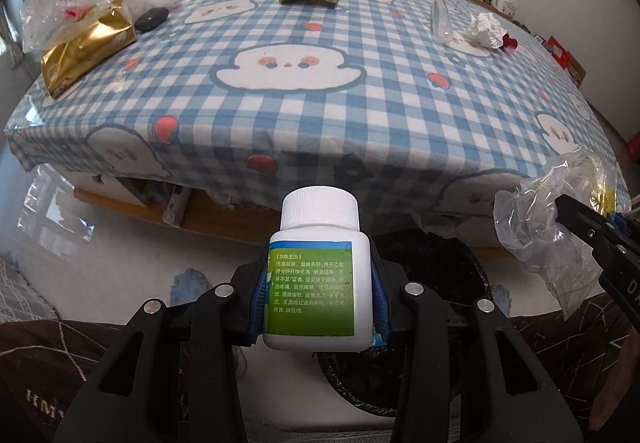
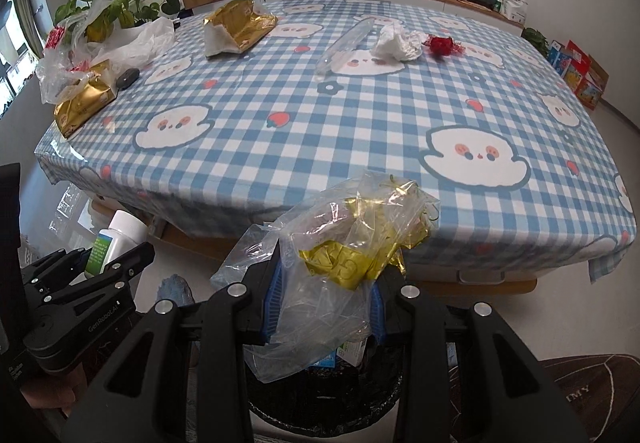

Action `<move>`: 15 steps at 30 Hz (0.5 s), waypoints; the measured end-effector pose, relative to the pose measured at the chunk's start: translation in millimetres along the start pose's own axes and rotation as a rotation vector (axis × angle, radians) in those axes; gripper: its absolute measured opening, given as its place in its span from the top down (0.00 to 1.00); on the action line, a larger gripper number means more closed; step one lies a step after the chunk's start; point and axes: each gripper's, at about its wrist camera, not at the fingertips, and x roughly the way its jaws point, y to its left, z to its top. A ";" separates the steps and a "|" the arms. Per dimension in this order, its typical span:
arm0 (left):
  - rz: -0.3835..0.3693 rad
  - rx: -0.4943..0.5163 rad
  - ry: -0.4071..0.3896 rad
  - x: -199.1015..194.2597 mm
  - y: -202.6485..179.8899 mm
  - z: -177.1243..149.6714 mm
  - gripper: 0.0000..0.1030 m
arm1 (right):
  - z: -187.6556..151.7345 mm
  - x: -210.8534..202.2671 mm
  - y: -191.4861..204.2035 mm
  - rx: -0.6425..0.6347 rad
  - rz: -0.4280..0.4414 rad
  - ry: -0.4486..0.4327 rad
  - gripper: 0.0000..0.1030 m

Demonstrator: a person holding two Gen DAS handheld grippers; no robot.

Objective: Collect trash
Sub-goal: 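Carry the pill bottle and plastic bag with both tools over the bin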

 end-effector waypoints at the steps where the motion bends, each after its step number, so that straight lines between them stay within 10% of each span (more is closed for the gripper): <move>1: 0.005 0.000 0.001 1.6 0.6 -2.0 0.61 | -3.2 2.7 0.9 -0.002 -0.002 0.007 0.68; 15: 0.049 0.025 0.083 43.1 -2.5 -26.7 0.61 | -34.2 48.4 1.9 0.000 -0.012 0.110 0.68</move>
